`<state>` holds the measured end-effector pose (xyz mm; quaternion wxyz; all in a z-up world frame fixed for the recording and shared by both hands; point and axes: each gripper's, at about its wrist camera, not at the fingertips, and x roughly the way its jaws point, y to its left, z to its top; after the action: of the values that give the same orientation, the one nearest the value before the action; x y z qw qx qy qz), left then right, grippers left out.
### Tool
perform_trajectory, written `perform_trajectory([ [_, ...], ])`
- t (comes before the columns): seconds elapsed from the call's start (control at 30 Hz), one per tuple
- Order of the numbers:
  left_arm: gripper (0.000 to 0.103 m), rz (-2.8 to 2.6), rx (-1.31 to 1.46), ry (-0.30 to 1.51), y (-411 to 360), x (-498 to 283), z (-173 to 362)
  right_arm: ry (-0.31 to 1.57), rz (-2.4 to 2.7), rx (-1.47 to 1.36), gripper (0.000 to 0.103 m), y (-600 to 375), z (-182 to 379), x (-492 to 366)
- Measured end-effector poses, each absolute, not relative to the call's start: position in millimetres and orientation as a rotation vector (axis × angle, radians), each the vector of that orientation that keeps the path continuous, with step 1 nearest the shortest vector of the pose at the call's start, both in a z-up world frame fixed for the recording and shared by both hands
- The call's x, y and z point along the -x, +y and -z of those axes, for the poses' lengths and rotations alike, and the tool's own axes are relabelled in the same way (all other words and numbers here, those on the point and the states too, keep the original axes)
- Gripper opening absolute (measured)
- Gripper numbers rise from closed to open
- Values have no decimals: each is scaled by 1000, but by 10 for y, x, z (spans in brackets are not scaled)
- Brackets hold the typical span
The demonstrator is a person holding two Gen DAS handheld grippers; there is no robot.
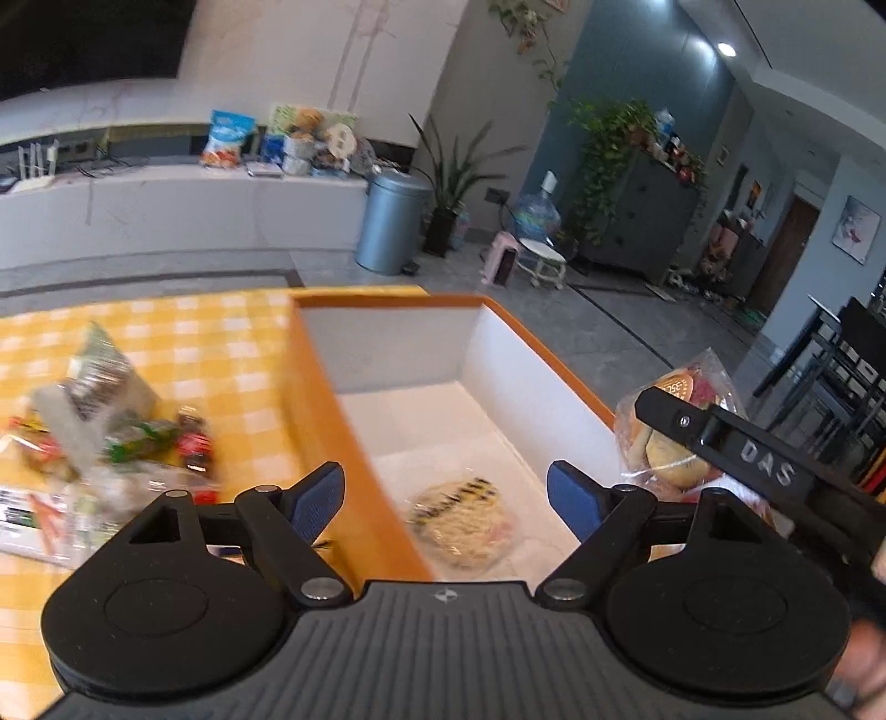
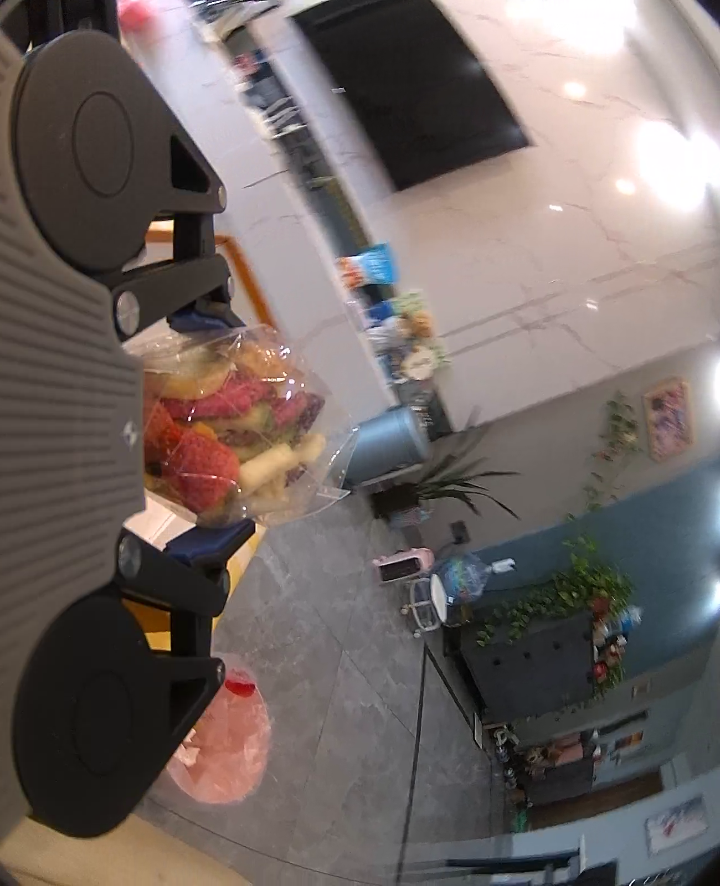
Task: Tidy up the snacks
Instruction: 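Lower the candy bag into the orange box and open the right gripper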
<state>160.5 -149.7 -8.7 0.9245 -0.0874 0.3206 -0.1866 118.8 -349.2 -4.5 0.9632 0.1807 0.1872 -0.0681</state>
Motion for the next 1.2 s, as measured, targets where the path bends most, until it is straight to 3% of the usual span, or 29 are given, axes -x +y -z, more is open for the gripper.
perform_trajectory([
  [0.17,97,344,226,633,-1167,-1461,42,401,80,-218,63,-3361,-45,-1414],
  [0.3,97,312,287,652,-972,-1399,92,623,100,-22,63,-3166,99,-1844],
  [0.63,97,278,341,665,-617,-1446,215,820,108,-72,63,-2938,526,-2074],
  [0.87,97,268,349,718,-541,-1508,405,846,111,-74,66,-2941,580,-2034],
  [1.2,97,255,364,684,-404,-1418,258,730,162,-87,81,-2911,384,-1803],
])
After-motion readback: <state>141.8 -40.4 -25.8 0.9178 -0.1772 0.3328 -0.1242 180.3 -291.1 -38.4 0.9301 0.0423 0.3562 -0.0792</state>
